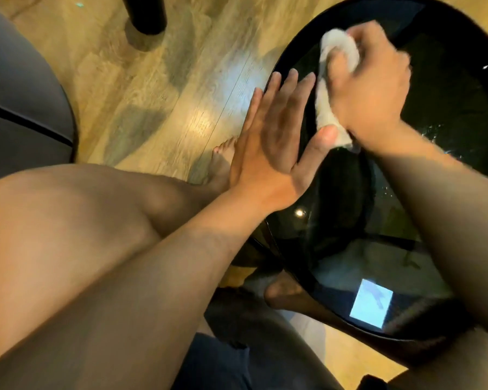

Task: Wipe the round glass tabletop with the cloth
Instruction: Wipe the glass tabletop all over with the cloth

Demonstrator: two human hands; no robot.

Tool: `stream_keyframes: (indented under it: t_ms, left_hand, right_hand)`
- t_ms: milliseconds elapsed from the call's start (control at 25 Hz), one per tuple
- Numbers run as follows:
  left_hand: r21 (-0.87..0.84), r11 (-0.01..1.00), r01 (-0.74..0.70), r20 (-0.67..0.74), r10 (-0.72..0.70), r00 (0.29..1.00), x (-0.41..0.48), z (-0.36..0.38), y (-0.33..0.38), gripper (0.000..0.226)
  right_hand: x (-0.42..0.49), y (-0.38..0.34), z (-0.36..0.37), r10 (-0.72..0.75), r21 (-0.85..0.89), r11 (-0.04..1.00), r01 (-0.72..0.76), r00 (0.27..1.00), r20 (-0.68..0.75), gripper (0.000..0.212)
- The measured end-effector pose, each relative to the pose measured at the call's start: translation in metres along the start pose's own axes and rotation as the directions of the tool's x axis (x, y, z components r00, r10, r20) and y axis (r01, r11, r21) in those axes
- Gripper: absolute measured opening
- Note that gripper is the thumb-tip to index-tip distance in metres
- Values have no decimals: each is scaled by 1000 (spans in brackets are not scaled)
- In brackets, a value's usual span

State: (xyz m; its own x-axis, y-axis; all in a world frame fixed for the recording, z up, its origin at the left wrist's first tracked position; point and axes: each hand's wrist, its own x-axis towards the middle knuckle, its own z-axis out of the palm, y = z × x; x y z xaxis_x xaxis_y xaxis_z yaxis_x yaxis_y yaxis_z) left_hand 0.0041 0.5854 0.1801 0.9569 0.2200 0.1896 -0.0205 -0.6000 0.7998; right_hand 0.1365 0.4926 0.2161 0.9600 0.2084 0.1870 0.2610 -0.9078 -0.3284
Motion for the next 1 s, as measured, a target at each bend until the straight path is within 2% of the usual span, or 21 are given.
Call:
stream_keyframes:
  t_ms: [80,120,160,240,280,360,480,600,680,760,840,880,920,1000]
  left_hand:
    - [-18,1000,4,-2,-4,1000,1,0,-2,65]
    - [-24,1000,2,1,-2,1000,2,0,-2,65]
    - [-21,1000,4,4,-4,1000,3,0,-1,65]
    - [-11,1000,20,14,-20,1000,6,0,1,66]
    - [-7,1000,26,21,-26,999,6,0,2,67]
    - [3,1000,27,37,-27,999,8,-4,5,68]
    - [-3,1000,18,51,-18,999,8,-5,8,69]
    - [28,999,18,69,-20,997,6,-6,7,68]
    - [82,997,17,95,-25,995,5,-5,7,68]
    - [105,994,13,93,-23,995,5,-4,6,67]
    - [114,993,7,79,-16,997,4,-3,5,67]
    - [114,993,3,72,-11,997,3,-3,5,67]
    - [109,994,-1,65,-6,998,3,-3,5,66]
    - [82,997,-4,62,-1,998,3,-5,7,67]
  right_hand:
    - [50,4,13,59,-81,995,-58,998,15,46]
    - [68,6,16,90,-96,992,-84,994,62,41]
    - [81,7,18,154,-57,987,-149,984,88,35]
    - [87,4,16,313,18,949,-314,949,38,35]
    - [83,0,17,302,-35,953,-302,953,-21,39]
    - [57,-15,13,223,-57,973,-224,975,-26,43]
    - [-13,-27,2,95,70,992,-104,988,121,43]
    - [-107,-19,-22,-83,191,981,35,964,251,39]
    - [-169,7,-52,-139,135,985,105,951,278,39]
    - [-218,44,-82,-90,21,996,87,951,295,41]
    - [-242,75,-103,118,-31,993,-114,954,275,37]
    - [-245,83,-106,170,-31,985,-168,954,246,34]
    - [-243,81,-102,145,-35,989,-140,962,232,33]
    - [-224,53,-84,-5,-51,999,18,970,242,35]
